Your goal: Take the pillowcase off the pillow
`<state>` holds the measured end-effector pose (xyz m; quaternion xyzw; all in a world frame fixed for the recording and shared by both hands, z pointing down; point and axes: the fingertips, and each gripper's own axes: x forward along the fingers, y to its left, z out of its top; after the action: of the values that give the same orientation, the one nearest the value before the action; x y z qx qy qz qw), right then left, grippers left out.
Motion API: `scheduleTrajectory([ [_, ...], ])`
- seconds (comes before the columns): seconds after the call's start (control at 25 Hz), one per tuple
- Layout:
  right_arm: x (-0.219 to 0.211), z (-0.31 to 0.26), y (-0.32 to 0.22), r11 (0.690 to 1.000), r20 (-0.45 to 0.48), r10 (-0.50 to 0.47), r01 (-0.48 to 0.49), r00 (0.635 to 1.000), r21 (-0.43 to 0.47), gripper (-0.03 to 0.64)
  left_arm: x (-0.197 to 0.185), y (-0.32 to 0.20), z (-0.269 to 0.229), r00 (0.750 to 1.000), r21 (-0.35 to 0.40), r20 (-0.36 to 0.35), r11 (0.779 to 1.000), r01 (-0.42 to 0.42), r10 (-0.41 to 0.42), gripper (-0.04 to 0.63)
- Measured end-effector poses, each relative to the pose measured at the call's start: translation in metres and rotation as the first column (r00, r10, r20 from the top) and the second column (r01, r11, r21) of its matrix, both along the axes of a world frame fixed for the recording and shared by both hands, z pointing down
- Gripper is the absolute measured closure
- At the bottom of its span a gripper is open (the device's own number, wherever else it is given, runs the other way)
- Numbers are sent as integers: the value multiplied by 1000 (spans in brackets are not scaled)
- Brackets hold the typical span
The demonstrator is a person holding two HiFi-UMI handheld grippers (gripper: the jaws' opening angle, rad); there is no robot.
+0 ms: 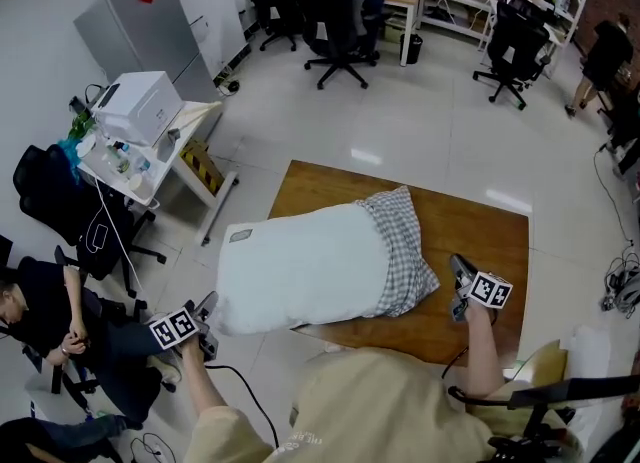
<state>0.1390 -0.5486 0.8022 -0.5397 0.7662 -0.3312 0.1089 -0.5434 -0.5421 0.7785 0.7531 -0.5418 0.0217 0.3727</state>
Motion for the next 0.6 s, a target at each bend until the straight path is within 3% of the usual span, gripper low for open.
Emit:
scheduleTrajectory([
  [0.08, 2, -3, 1, 1000, 9, 12, -12, 1000, 8, 563, 44, -13, -41, 980, 74, 91, 980, -185, 178, 69],
  [0.12, 2, -6, 1, 1000, 12, 14, -15, 1000, 13, 563, 70, -17, -56, 950, 86, 149, 954, -288, 273, 24],
  [0.16, 1, -9, 2, 1000, 17, 16, -16, 1000, 19, 563, 99, -19, -70, 905, 89, 218, 916, -392, 366, 2],
  [0.2, -1, -11, 3, 1000, 21, 15, -16, 1000, 26, 563, 129, -21, -80, 844, 82, 293, 868, -490, 449, 2],
  [0.28, -5, -11, 4, 999, 27, 12, -13, 1000, 33, 563, 186, -22, -83, 693, 27, 434, 760, -649, 576, 2],
  [0.4, -13, -8, 6, 999, 26, -7, 6, 1000, 32, 563, 267, -16, -63, 406, -104, 582, 559, -823, 705, 2],
  [0.44, -18, -7, 7, 999, 27, -19, 18, 999, 33, 563, 292, -12, -53, 318, -146, 604, 494, -857, 731, 2],
  [0.48, -23, -6, 9, 999, 28, -30, 29, 999, 29, 563, 314, -10, -44, 247, -183, 619, 443, -878, 745, 2],
  [0.52, -28, -5, 11, 999, 25, -41, 40, 999, 24, 563, 333, -8, -33, 191, -219, 631, 408, -887, 752, 2],
  [0.6, -39, -6, 15, 998, 11, -66, 65, 998, 26, 563, 360, -8, -5, 98, -292, 652, 368, -883, 752, 2],
])
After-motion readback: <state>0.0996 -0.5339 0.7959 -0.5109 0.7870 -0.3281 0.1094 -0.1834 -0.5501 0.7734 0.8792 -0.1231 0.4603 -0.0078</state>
